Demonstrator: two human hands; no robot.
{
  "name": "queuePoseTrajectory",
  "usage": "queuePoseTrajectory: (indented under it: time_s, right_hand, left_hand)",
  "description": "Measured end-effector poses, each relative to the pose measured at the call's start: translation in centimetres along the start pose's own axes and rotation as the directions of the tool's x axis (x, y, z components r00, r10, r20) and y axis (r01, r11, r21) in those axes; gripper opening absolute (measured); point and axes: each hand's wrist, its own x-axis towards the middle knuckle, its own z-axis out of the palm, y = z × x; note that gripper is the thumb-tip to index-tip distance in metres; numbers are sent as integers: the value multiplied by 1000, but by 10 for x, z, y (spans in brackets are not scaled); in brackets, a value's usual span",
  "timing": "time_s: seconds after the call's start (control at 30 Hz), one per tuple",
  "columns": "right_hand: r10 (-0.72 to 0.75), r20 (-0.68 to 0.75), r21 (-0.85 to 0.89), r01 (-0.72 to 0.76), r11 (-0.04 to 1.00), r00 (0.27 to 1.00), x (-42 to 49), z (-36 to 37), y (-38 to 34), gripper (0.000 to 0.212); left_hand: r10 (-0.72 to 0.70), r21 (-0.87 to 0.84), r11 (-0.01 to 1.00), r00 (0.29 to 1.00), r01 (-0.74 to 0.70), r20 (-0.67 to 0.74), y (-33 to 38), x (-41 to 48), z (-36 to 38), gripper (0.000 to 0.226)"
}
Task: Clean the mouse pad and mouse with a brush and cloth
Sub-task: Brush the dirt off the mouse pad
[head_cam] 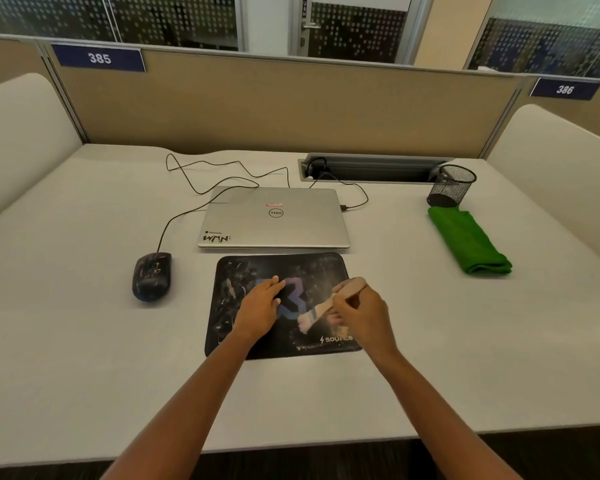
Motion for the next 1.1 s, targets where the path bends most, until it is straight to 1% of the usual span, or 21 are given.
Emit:
queuePoseTrajectory:
  time_s: [0.03, 0.07, 0.17, 0.23, 0.3, 0.37, 0.4, 0.43, 0.47, 0.53, 0.6, 0.67, 0.77, 0.83, 0.87, 0.93, 1.0, 1.1]
  right_hand:
    - [38, 29, 48, -39, 998, 999, -1, 8, -1, 3]
    - [54, 54, 47, -56, 997, 997, -2, 14, -1, 4]
    - [42, 72, -33, -40, 999, 997, -4, 16, 4, 3]
    - [-27, 24, -173, 31, 984, 999, -1, 6, 7, 4]
    - [-124, -11, -298, 115, 947, 992, 2, -3, 9, 9]
    - [-212, -4, -308, 201, 930, 977, 5, -5, 4, 12]
    - [-257, 30, -285, 254, 924, 966, 5, -4, 0, 13]
    - [-295, 95, -252, 310, 917, 951, 5, -1, -3, 13]
    - [-327, 190, -218, 364, 905, 926, 5, 2, -6, 14]
    - [-357, 394, -199, 457, 867, 847, 2, 7, -7, 16]
    - [-336, 526, -232, 512, 827, 781, -3, 6, -5, 20]
    - [-286, 610, -271, 534, 801, 739, -3, -4, -5, 22]
    - [-160, 707, -340, 530, 777, 689, 3, -28, -13, 21]
    - [-119, 712, -384, 527, 758, 692, 11, -37, -21, 22]
    - [-133, 696, -388, 526, 757, 705, 15, -37, -25, 21]
    - [-207, 658, -344, 534, 773, 724, 17, -30, -30, 20]
    - [-231, 673, -306, 549, 778, 703, 14, -16, -30, 20]
    - [-210, 720, -284, 556, 781, 662, 6, -4, -21, 22]
  left_hand:
    - [3, 0, 1000, 1000, -3, 12, -1, 0, -1, 45]
    - [7, 2, 1000, 1000, -7, 21, -1, 1, -2, 45]
    - [13, 2, 1000, 999, -13, 38, -2, 1, -4, 46]
    - [14, 0, 1000, 999, -14, 37, -2, 1, -3, 46]
    - [13, 5, 1000, 999, -13, 32, -3, 1, -3, 46]
    - [8, 5, 1000, 999, -8, 35, -3, 2, -2, 46]
    - [7, 3, 1000, 999, -7, 38, -3, 3, -3, 46]
    - [6, 2, 1000, 999, -6, 40, -3, 3, -3, 46]
    - [6, 3, 1000, 999, -6, 39, -3, 4, -3, 46]
    - [-1, 3, 1000, 1000, 1, 32, -3, 4, -3, 47]
    - [-2, 2, 1000, 1000, 2, 22, -3, 4, -2, 46]
    - [1, 5, 1000, 1000, -1, 22, -3, 4, -2, 46]
    - [2, 1, 1000, 1000, -2, 19, -3, 3, -3, 46]
    - [3, 0, 1000, 1000, -3, 17, -4, 3, -2, 46]
    - [3, 2, 1000, 1000, -3, 16, -4, 3, -2, 46]
    - [0, 7, 1000, 1000, 0, 15, -4, 3, -2, 47]
    - [-3, 12, 1000, 1000, 3, 12, -3, 4, -2, 47]
    - [-2, 14, 1000, 1000, 2, 16, -3, 3, -2, 47]
